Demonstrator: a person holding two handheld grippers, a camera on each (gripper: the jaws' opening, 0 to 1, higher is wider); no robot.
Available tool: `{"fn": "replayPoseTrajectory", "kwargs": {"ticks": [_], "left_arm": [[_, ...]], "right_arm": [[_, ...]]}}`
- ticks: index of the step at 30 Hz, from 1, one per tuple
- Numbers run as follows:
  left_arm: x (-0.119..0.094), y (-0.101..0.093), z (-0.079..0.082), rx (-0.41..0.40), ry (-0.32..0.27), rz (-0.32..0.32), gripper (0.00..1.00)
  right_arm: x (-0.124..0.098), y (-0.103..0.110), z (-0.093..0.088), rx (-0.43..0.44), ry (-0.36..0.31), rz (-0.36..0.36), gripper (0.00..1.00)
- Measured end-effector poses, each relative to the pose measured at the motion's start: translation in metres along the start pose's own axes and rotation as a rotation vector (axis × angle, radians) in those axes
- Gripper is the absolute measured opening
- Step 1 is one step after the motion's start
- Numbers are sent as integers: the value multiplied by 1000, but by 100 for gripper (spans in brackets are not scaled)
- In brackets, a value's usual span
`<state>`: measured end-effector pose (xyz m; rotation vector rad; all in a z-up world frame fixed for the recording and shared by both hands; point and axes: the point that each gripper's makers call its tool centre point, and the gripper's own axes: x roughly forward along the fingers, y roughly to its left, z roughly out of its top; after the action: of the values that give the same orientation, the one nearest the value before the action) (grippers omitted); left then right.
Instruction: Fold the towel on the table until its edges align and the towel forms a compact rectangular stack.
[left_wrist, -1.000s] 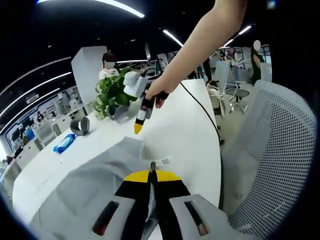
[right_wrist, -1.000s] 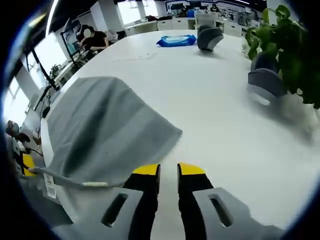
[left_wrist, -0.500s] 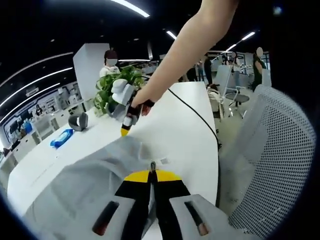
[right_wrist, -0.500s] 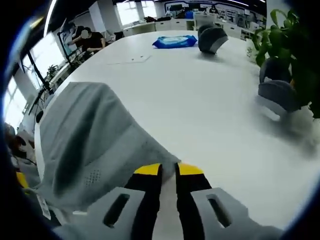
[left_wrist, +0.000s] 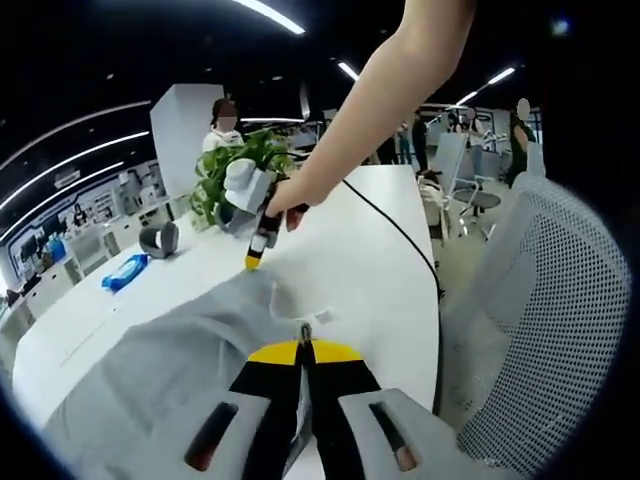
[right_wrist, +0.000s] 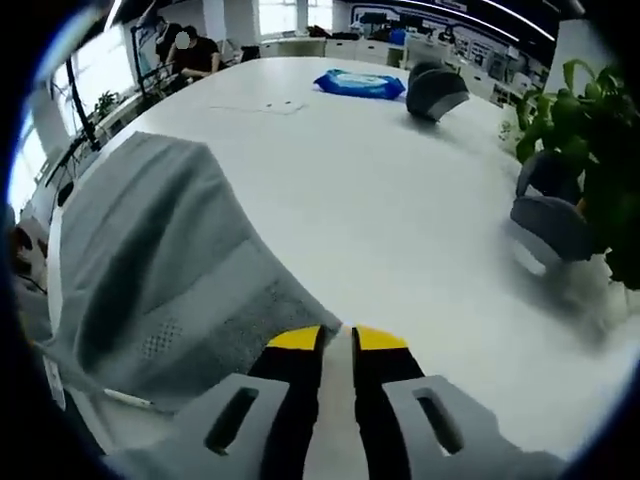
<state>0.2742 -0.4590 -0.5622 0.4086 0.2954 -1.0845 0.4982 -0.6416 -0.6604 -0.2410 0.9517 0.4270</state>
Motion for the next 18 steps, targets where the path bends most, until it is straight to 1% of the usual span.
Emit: {"fn": "replayPoseTrajectory", "kwargs": {"ticks": [1,2,3,6,8,10,12,13,14,15,17,18], "left_arm": [[0,-1,0,0,0,-2,2],[0,-1,0,0,0,-4,2],[1,-3,1,-2,-1,-9,2],[0,-6,3,1,-5,-19,2],[0,-7,3,1,-6,-24,2],[-2,-9,7,-4,-13,-30,2],[-4,-9,14,-29,-37,-34,2],[-5,-10,17,-51,-47,-35,2],[-7,-11,20,-90,-65,-40,2],[-8,-11,22,-107,-71,-44,2],[-9,-12,26,-110,-71,-49,2],[-9,-14,28,-107,-72,-51,2]], "right_arm": [[1,7,0,57,-11,39,3],[1,6,-1,85,-14,34,2],[0,3,-1,56,-14,19,2],[-1,6,-1,48,-20,24,1],[-2,5,-1,68,-25,37,0],[-4,6,0,93,-45,51,0],[-7,6,1,89,-54,56,0],[-10,5,3,77,-64,59,0],[-15,6,6,69,-81,64,0],[-18,6,10,65,-94,76,0],[-27,7,15,58,-113,86,0],[-29,3,22,40,-135,88,0]]}}
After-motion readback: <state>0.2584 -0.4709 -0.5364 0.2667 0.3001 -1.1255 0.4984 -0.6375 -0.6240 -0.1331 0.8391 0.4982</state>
